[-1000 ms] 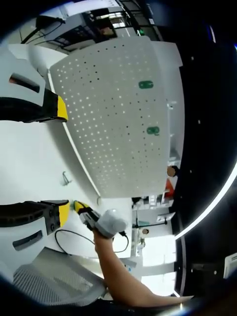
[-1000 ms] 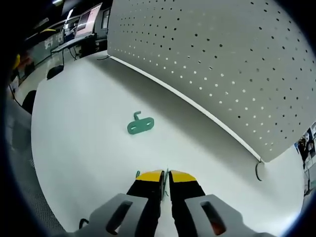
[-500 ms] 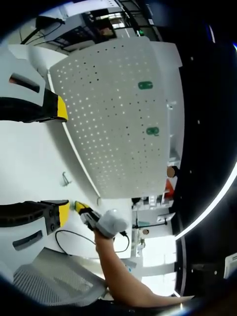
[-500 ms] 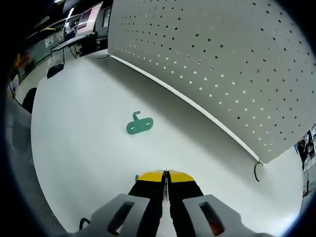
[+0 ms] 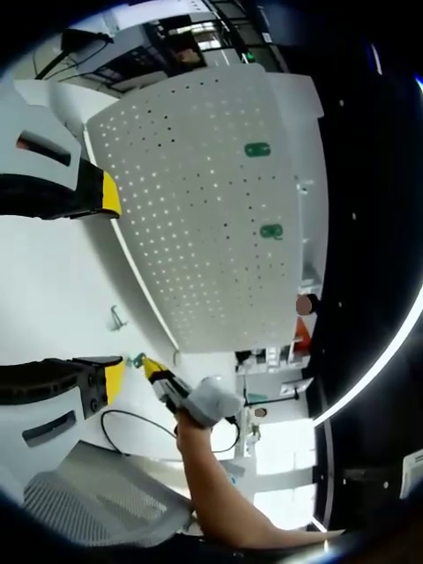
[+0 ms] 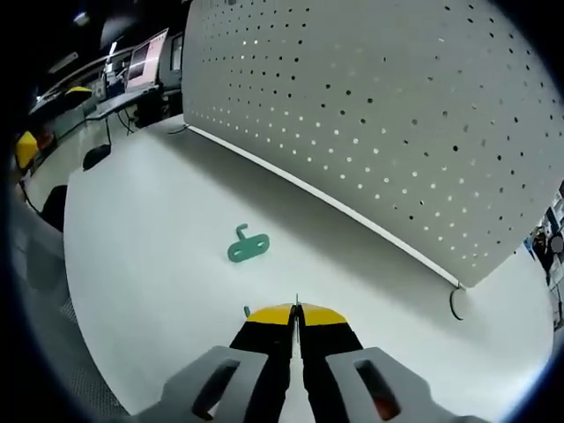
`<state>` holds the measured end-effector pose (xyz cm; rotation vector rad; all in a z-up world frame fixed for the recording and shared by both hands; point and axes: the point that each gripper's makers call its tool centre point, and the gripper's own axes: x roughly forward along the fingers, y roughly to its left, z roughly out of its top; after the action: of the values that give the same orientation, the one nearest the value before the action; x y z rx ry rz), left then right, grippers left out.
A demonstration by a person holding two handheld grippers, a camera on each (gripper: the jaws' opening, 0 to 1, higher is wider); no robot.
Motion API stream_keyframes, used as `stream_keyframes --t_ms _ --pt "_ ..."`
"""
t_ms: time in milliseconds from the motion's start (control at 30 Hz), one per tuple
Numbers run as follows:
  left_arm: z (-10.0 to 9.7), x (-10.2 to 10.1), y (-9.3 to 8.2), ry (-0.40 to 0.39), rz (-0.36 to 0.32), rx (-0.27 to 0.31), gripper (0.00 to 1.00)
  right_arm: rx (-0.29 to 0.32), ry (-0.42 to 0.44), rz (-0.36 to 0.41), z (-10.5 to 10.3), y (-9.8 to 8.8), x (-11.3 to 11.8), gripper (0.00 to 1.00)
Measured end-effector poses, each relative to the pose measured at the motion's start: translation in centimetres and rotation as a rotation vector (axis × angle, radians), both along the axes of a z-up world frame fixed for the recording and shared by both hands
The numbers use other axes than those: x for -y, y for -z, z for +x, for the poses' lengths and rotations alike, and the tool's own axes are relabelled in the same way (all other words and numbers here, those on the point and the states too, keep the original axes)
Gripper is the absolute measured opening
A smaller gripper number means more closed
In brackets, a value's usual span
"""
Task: Insert the hook assembly into the mounting plate slot until the hook locks in place.
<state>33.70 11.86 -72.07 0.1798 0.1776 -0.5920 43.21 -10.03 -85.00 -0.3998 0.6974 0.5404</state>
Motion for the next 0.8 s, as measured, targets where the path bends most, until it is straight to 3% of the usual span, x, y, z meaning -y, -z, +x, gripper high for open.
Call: stream_keyframes --t_ms 367,533,800 --pt "-0.4 0.7 -1.1 0.027 -0.022 0.014 0.63 0.052 -0.007 0.082 0.3 -3.6 -1.4 0.00" --pt "-0.5 1.2 -2.9 0.066 -0.079 0.025 0.64 0.083 -0.030 0.128 0.2 -5.8 -3.0 0.00" --pt "-0.2 2.6 -4.0 0.129 -0.087 0.033 0.61 0.111 -0.065 0.212 0.1 -8.8 -5.5 0.00"
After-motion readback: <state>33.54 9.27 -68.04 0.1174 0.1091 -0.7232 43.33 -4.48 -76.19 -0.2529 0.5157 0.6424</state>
